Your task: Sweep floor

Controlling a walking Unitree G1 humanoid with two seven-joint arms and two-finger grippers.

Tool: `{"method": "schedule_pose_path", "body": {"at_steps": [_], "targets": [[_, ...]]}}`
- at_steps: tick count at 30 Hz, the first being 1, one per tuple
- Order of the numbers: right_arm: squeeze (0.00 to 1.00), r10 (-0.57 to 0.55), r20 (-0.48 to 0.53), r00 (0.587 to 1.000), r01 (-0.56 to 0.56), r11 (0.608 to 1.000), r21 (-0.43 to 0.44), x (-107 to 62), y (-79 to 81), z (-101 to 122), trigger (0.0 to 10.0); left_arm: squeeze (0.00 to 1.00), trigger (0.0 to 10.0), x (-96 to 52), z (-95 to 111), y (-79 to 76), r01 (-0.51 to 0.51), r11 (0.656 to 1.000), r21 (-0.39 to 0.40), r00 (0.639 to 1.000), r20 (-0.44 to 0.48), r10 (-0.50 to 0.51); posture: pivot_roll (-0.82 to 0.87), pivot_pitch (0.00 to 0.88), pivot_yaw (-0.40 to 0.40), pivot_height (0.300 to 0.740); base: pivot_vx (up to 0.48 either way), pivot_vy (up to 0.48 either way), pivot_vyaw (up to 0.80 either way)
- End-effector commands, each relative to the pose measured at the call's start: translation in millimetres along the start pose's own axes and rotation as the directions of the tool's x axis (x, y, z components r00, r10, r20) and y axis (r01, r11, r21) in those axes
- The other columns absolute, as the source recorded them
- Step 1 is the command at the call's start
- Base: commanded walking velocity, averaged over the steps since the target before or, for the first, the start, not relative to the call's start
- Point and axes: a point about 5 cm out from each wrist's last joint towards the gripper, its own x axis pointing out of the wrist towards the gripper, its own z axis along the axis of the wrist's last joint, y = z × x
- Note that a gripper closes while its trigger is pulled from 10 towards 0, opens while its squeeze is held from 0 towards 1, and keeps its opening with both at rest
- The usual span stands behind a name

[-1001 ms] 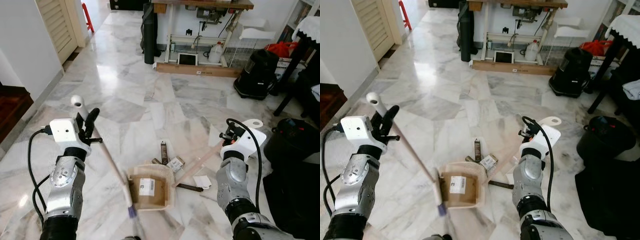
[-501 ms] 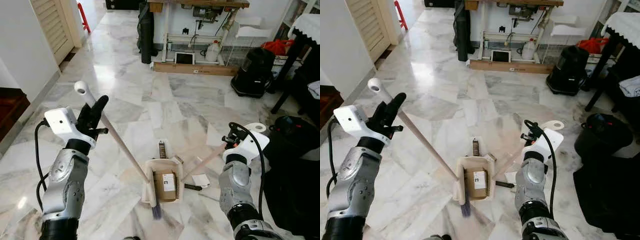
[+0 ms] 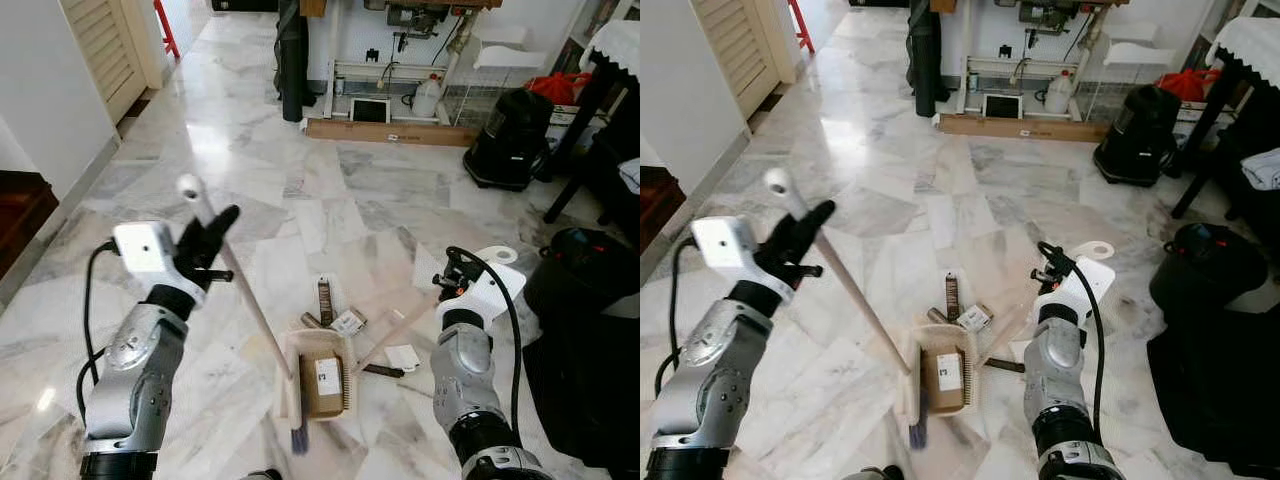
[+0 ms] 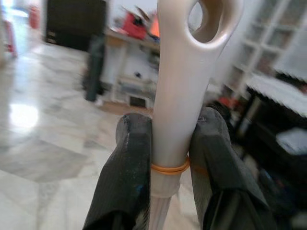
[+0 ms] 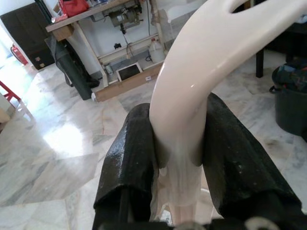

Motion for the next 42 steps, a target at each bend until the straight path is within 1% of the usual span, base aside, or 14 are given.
{"method": "schedule_pose_path", "body": {"at_steps": [1,4,5,8,9,10,13,20,24,28,30,34,36,42], "targets": [[0.0,0.028,0.082,0.996,-0.033,0.997,0.067,6.1,11.2,19.8,10.0,0.0,10.0,0.9,-2.6,-14.4,0.091,0.994,0.057,0.996,-0.031,-0.089,0.15,0.077,-0.013,0.74,0.0,0.0,0.0],[0.0,0.024,0.077,0.997,-0.029,0.997,0.068,4.7,9.2,18.2,10.0,0.0,10.0,0.1,-4.3,-11.6,0.068,0.986,0.152,0.997,-0.047,-0.062,0.15,0.077,-0.011,0.74,0.0,0.0,0.0],[0.0,0.014,0.066,0.998,-0.02,0.997,0.078,3.6,7.3,16.4,10.0,0.0,10.0,0.3,-1.2,-7.9,0.038,0.97,0.241,0.999,-0.037,-0.03,0.15,0.08,-0.012,0.74,0.0,0.0,0.0],[0.0,0.01,0.058,0.998,-0.015,0.996,0.086,2.8,6.6,15.6,10.0,0.0,10.0,1.3,8.1,-2.4,-0.018,0.921,0.388,1.0,0.001,0.019,0.16,0.085,-0.012,0.74,0.0,0.0,0.0],[0.0,0.01,0.058,0.998,-0.015,0.996,0.086,2.8,6.6,15.6,10.0,0.0,10.0,1.3,8.1,-2.4,-0.018,0.921,0.388,1.0,0.001,0.019,0.16,0.085,-0.012,0.74,0.0,0.0,0.0],[0.0,0.01,0.057,0.998,-0.015,0.996,0.086,2.7,6.9,15.4,10.0,0.0,10.0,1.4,12.6,-1.1,-0.032,0.899,0.437,0.999,0.02,0.026,0.16,0.086,-0.012,0.74,0.0,0.0,0.0],[0.0,0.011,0.053,0.999,-0.016,0.996,0.088,2.4,7.7,15.3,10.0,0.0,10.0,1.2,22.8,-0.8,-0.053,0.861,0.506,0.998,0.064,0.024,0.16,0.087,-0.014,0.74,0.0,0.0,0.0],[0.0,0.012,0.046,0.999,-0.017,0.996,0.091,1.7,8.2,14.4,10.0,0.0,10.0,0.3,33.4,-6.3,-0.06,0.821,0.568,0.993,0.121,-0.011,0.16,0.095,-0.014,0.74,0.0,0.0,0.0],[0.0,0.012,0.043,0.999,-0.016,0.995,0.093,0.9,7.9,14.0,10.0,0.0,10.0,-0.5,34.2,-5.3,-0.095,0.818,0.567,0.989,0.15,0.012,0.16,0.1,-0.014,0.74,0.0,0.0,0.0],[0.0,0.011,0.042,0.999,-0.015,0.996,0.093,0.4,7.5,14.2,10.0,0.0,10.0,-2.5,34.2,-0.7,-0.152,0.798,0.583,0.982,0.183,0.053,0.16,0.102,-0.015,0.74,0.0,0.0,0.0],[0.0,0.013,0.045,0.999,-0.017,0.996,0.088,0.3,7.3,14.9,10.0,0.0,10.0,-7.1,27.6,5.1,-0.188,0.786,0.589,0.978,0.186,0.094,0.16,0.101,-0.018,0.74,0.0,0.0,0.0],[0.0,0.018,0.059,0.998,-0.023,0.997,0.076,0.6,7.5,17.6,10.0,0.0,10.0,-16.2,9.7,14.6,-0.223,0.79,0.571,0.974,0.156,0.163,0.16,0.097,-0.021,0.74,0.0,0.0,0.0],[0.0,0.027,0.071,0.997,-0.031,0.997,0.069,1.0,9.2,19.9,10.0,0.0,10.0,-29.6,-15.4,30.5,-0.294,0.829,0.476,0.953,0.085,0.29,0.15,0.093,-0.026,0.74,0.0,0.0,0.0],[0.0,0.036,0.085,0.996,-0.041,0.997,0.065,2.5,10.0,24.3,10.0,0.0,10.0,-37.9,-25.0,40.3,-0.373,0.847,0.378,0.924,0.074,0.374,0.14,0.079,-0.035,0.74,0.0,0.0,0.3]]}}
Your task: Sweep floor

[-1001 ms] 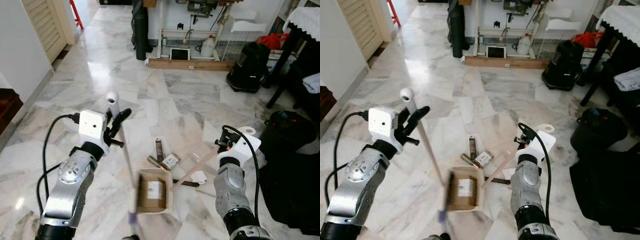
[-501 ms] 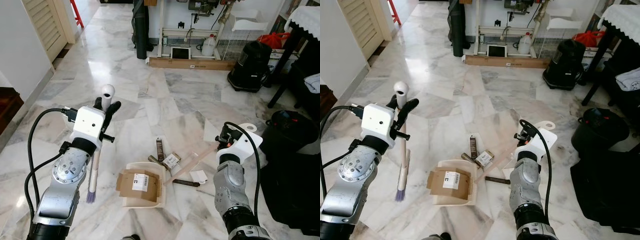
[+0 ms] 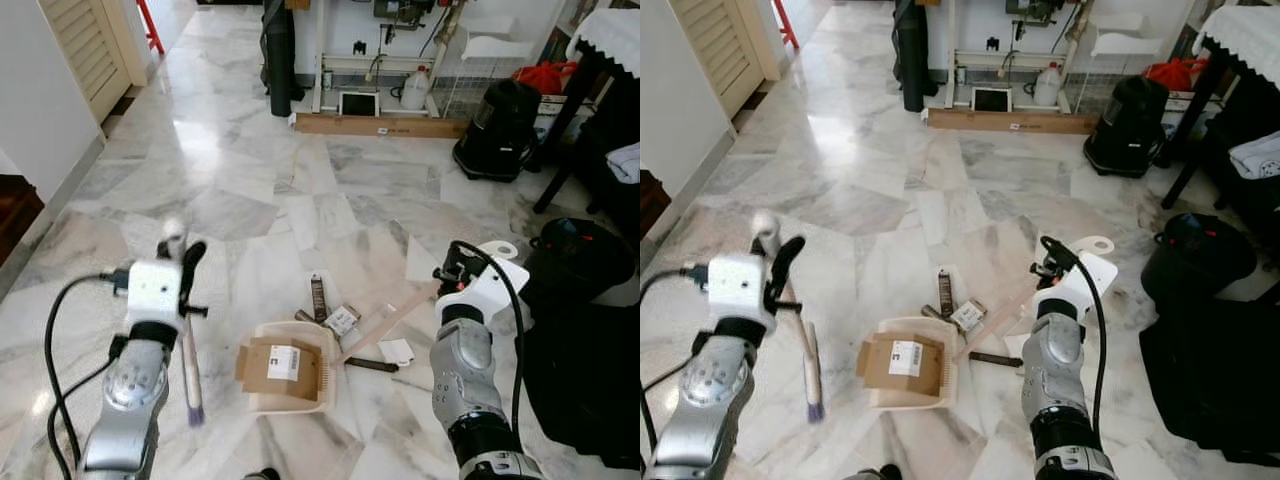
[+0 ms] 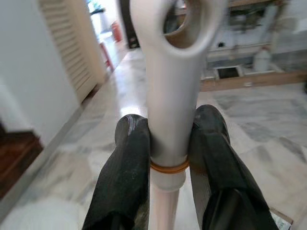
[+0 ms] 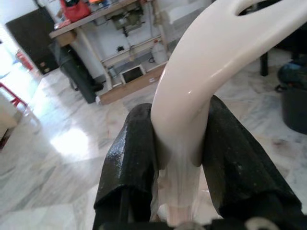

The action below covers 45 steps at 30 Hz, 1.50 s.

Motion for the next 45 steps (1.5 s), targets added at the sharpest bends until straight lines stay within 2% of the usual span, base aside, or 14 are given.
{"method": "schedule_pose_path", "body": {"at_steps": [1,4,10,23,29,31,45], "targets": [[0.0,0.02,0.059,0.998,-0.021,1.0,0.02,3.2,5.2,13.5,10.0,0.0,10.0,0.5,3.2,4.6,-0.043,0.998,-0.049,0.999,0.031,0.045,0.14,0.074,-0.036,0.74,0.0,0.0,0.44],[0.0,0.012,0.071,0.997,-0.013,1.0,0.012,4.8,1.3,17.2,10.0,0.0,10.0,2.8,1.2,5.9,-0.063,0.993,-0.098,0.997,0.027,0.066,0.13,0.062,-0.039,0.74,0.0,0.0,0.44],[0.0,0.004,0.078,0.997,-0.004,1.0,0.007,4.0,-2.4,18.9,10.0,0.0,10.0,4.5,-2.2,7.1,-0.065,0.989,-0.131,0.997,0.029,0.069,0.13,0.041,-0.034,0.74,0.0,0.0,0.44],[0.0,0.0,0.074,0.997,0.0,1.0,0.008,1.5,-2.1,16.5,10.0,0.0,10.0,6.2,-1.3,9.4,-0.052,0.991,-0.122,0.997,0.043,0.058,0.14,0.015,-0.023,0.74,0.0,0.0,0.45],[0.0,-0.002,0.068,0.998,0.002,1.0,0.007,-0.4,-3.2,14.6,10.0,0.0,10.0,5.7,-1.8,3.1,-0.034,0.991,-0.126,0.998,0.043,0.039,0.14,0.001,-0.022,0.74,0.0,0.0,0.63],[0.0,0.002,0.064,0.998,-0.002,1.0,0.011,-1.1,-1.0,13.7,10.0,0.0,10.0,6.2,-1.6,-4.1,-0.011,0.992,-0.125,0.999,0.047,0.017,0.14,0.0,-0.025,0.74,0.0,0.0,0.66],[0.0,0.008,0.057,0.998,-0.009,1.0,0.015,0.3,-0.5,14.4,10.0,0.0,10.0,6.6,-0.5,-7.9,-0.006,0.993,-0.119,0.998,0.056,0.013,0.15,0.012,-0.035,0.74,0.0,0.0,0.64]]}}
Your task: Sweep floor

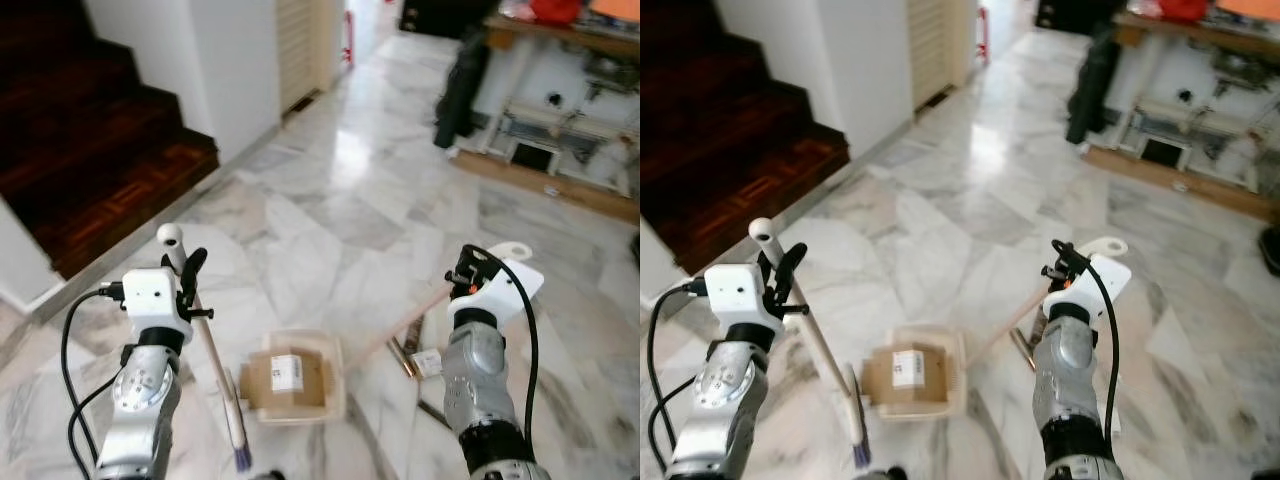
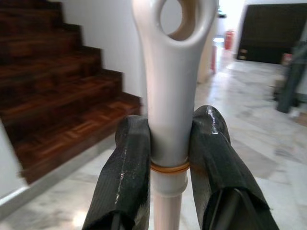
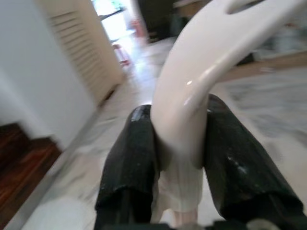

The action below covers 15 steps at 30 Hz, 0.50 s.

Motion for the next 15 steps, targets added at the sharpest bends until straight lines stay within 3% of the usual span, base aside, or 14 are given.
{"method": "schedule_pose_path", "body": {"at_steps": [1,15], "targets": [[0.0,0.0,0.046,0.999,-0.002,0.999,0.042,3.2,2.8,11.6,10.0,0.0,10.0,1.6,10.0,-5.7,0.017,1.0,0.013,0.998,0.061,-0.018,0.15,0.016,-0.037,0.74,0.0,0.0,0.48],[0.0,0.002,0.031,1.0,-0.003,0.999,0.033,1.8,2.5,9.5,10.0,0.0,10.0,1.7,15.3,-4.0,-0.002,0.999,0.035,0.996,0.089,-0.001,0.15,0.037,-0.045,0.74,0.0,0.0,0.49]]}}
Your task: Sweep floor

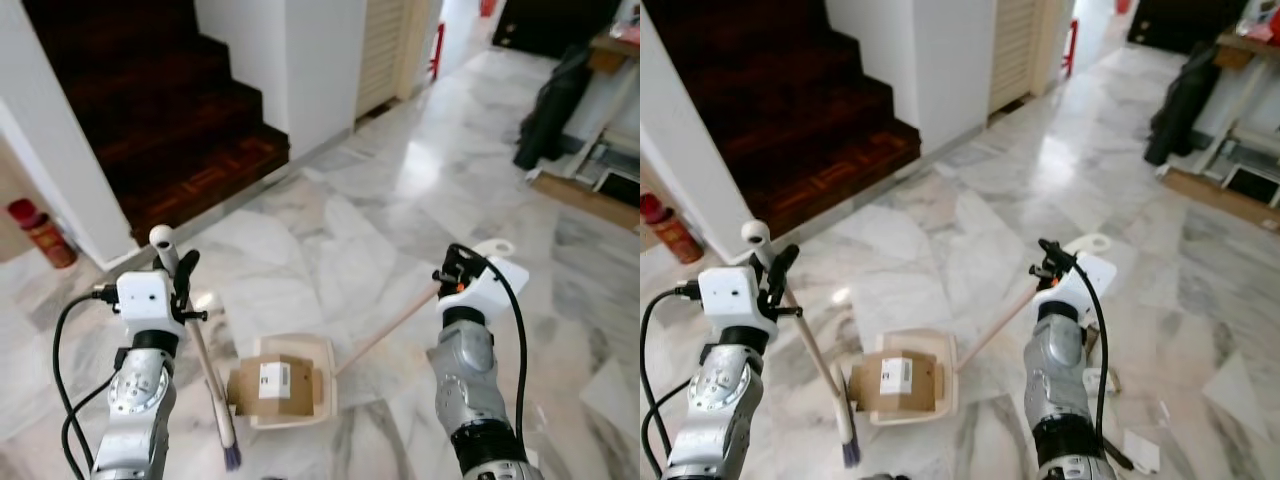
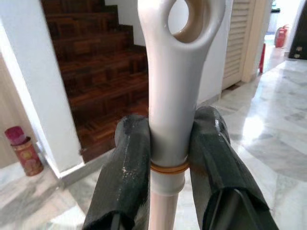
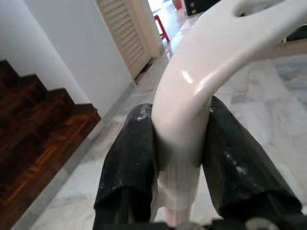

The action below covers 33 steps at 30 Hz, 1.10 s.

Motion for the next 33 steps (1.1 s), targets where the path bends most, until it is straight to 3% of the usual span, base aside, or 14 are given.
{"method": "schedule_pose_path", "body": {"at_steps": [1,6,9,11,16,22,33], "targets": [[0.0,0.032,0.05,0.998,-0.033,0.999,0.019,3.9,11.4,12.8,10.0,0.0,10.0,4.4,18.9,5.6,-0.02,0.999,0.026,0.995,0.096,0.018,0.15,0.045,-0.048,0.74,0.0,0.0,0.58],[0.0,0.033,0.045,0.998,-0.034,0.999,0.02,3.9,11.4,12.4,10.0,0.0,10.0,5.0,23.9,5.4,0.01,1.0,-0.004,0.993,0.116,-0.009,0.16,0.051,-0.051,0.74,0.0,0.0,0.41],[0.0,0.044,0.035,0.998,-0.045,0.999,0.026,5.0,12.2,12.8,10.0,0.0,10.0,6.7,28.3,1.8,0.047,0.996,-0.072,0.992,0.118,-0.038,0.15,0.057,-0.056,0.74,0.0,0.0,0.0],[0.0,0.055,0.028,0.998,-0.056,0.998,0.033,5.8,13.5,13.2,10.0,0.0,10.0,8.1,31.0,-6.4,0.114,0.986,-0.125,0.988,0.114,-0.1,0.15,0.062,-0.058,0.74,0.0,0.0,0.0],[0.0,0.068,0.016,0.998,-0.069,0.996,0.049,7.2,17.0,14.0,10.0,0.0,10.0,8.4,35.3,-19.4,0.201,0.964,-0.172,0.976,0.118,-0.182,0.15,0.067,-0.063,0.74,0.0,0.0,0.0],[0.0,0.084,-0.001,0.996,-0.084,0.994,0.064,8.0,20.6,13.7,10.0,0.0,10.0,6.5,41.1,-27.6,0.273,0.942,-0.195,0.959,0.133,-0.251,0.15,0.072,-0.065,0.74,0.0,0.0,0.0],[0.0,0.1,-0.018,0.995,-0.099,0.993,0.066,5.4,23.7,11.2,10.0,0.0,10.0,4.0,40.4,-28.6,0.262,0.941,-0.214,0.964,0.106,-0.244,0.15,0.072,-0.064,0.74,0.0,0.0,0.0]]}}
